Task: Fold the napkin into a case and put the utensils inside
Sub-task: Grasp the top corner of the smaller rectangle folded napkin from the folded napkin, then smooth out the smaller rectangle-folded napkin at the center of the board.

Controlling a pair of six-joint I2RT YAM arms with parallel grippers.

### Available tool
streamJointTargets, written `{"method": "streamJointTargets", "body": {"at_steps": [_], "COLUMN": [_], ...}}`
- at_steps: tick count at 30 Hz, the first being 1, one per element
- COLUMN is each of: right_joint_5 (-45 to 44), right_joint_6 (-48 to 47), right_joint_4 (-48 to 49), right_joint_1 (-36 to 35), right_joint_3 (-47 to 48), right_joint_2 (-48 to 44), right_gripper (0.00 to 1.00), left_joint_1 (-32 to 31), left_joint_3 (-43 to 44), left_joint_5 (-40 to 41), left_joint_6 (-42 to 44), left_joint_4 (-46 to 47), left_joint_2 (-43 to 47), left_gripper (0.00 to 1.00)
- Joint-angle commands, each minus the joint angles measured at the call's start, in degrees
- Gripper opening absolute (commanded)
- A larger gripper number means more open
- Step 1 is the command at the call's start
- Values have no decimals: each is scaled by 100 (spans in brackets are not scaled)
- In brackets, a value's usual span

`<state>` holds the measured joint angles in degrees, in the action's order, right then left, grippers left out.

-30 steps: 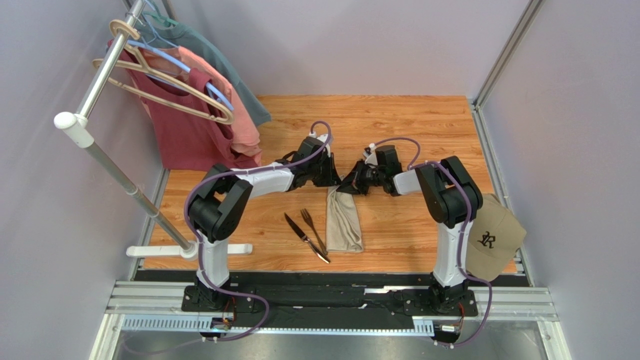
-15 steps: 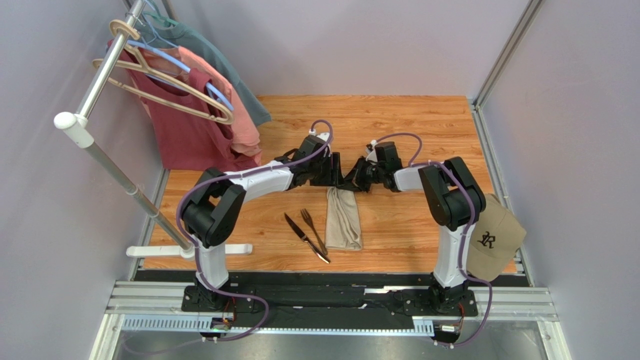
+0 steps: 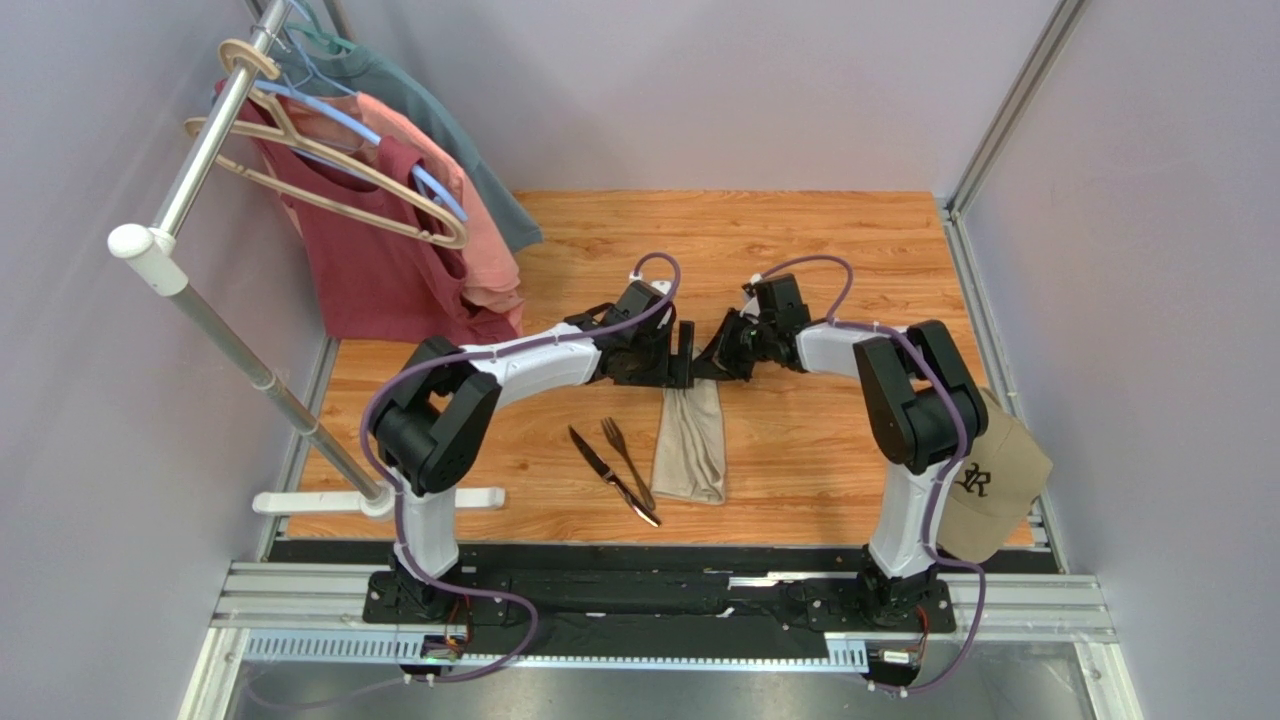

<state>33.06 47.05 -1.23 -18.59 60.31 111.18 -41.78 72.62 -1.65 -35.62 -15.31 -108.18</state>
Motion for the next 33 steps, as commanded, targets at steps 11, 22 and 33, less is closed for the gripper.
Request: {"method": "streamJointTargets", "body": {"at_steps": [11,22,33], "right_joint_5": [-475,-511,-177], "right_joint_6": [-705,-1022,-1048], "right_joint_4": [-1019,-1072,-747], "right_joint_1": [303,312,-21], "right_joint_3": [429,-239,-643], "right_joint_2": [-807,-1186,-1528], "right_gripper": [0,0,0], "left_joint_1": [-76,-67,231], "left_joint_3": [376,525,87], "left_joint_5": [24,-125,-722], "left_joint_6": [-42,-33,-489], "left_joint_4": [-350,-323,484], "left_joint_2": [-555,-827,-669], "left_gripper": [80,45,0]}}
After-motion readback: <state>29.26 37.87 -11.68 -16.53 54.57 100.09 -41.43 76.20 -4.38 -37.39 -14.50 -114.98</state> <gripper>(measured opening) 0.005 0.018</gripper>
